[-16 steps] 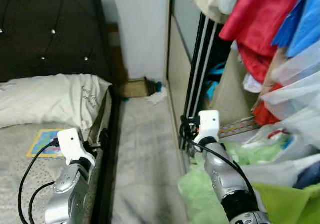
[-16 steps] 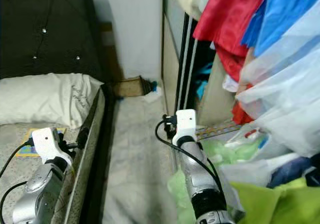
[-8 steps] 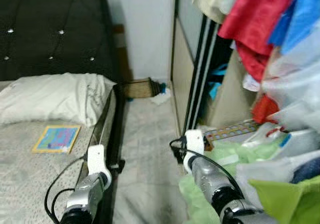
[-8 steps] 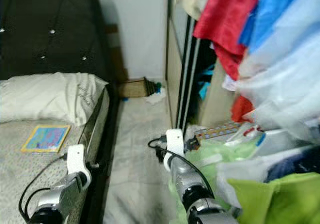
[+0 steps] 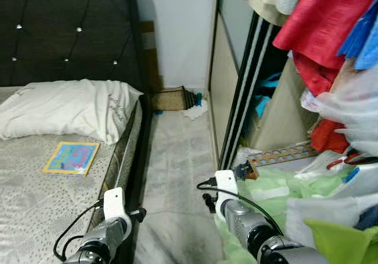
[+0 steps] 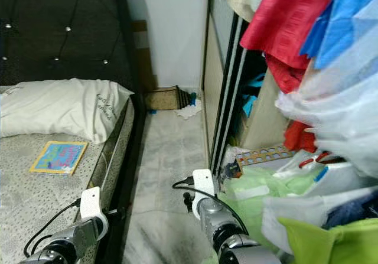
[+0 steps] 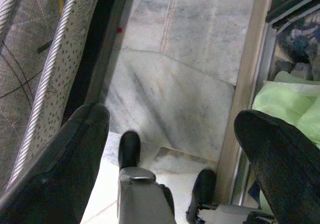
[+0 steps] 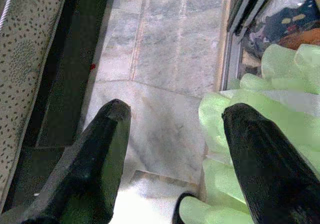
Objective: Clean up the room
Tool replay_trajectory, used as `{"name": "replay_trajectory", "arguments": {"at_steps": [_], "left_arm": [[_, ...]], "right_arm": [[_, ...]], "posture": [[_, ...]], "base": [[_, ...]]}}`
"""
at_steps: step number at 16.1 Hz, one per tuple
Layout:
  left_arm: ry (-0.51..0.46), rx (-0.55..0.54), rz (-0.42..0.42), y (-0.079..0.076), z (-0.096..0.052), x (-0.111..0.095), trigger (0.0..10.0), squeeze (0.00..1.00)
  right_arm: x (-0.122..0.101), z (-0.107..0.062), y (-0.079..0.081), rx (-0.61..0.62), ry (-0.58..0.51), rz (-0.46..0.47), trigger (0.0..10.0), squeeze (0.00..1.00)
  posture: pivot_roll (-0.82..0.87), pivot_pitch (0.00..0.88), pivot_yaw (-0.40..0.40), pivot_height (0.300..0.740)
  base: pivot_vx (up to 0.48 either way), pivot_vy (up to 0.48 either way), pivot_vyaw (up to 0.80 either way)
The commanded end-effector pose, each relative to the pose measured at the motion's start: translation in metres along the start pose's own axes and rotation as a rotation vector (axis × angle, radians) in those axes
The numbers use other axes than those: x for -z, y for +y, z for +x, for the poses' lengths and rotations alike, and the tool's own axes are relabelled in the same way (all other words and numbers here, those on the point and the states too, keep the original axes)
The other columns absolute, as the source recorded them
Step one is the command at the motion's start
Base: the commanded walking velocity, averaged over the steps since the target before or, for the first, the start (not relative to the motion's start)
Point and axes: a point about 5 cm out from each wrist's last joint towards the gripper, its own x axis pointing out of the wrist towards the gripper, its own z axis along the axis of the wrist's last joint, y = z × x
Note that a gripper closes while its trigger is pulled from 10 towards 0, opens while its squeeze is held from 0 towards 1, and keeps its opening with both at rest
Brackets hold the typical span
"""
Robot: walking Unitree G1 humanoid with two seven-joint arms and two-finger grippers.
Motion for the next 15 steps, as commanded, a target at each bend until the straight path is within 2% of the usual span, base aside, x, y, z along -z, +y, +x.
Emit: {"name": "replay_trajectory", "arguments": {"at_steps": [1,4,9,11,15], "left_arm": [[-0.013,0.006,0.010,-0.002,0.000,-0.005,10.0,0.00],[0.001,0.020,0.009,-0.005,0.001,-0.004,10.0,0.00],[-0.012,0.027,0.001,-0.008,0.001,-0.007,10.0,0.00],[-0.012,0.028,0.003,-0.008,0.001,-0.007,10.0,0.00],[0.042,0.080,0.107,-0.017,0.002,-0.004,10.0,0.00]], "right_arm": [[-0.004,0.000,-0.001,0.008,-0.006,0.008,10.0,0.00],[-0.007,0.000,-0.003,0.022,-0.019,0.009,10.0,0.00],[-0.011,0.000,-0.004,0.024,-0.029,-0.007,10.0,0.00],[-0.011,0.000,-0.004,0.032,-0.031,-0.006,10.0,0.00],[-0.015,0.000,-0.017,0.107,-0.050,0.040,10.0,0.00]], "posture": [[-0.07,0.000,0.005,0.740],[-0.08,0.000,0.009,0.740],[-0.07,0.000,0.002,0.740],[-0.07,0.000,0.002,0.740],[-0.08,0.000,0.004,0.740]], "base": [[0.000,0.000,0.00],[0.000,0.190,0.00],[0.000,0.453,0.00],[0.000,0.156,0.00],[0.000,0.000,0.00]]}}
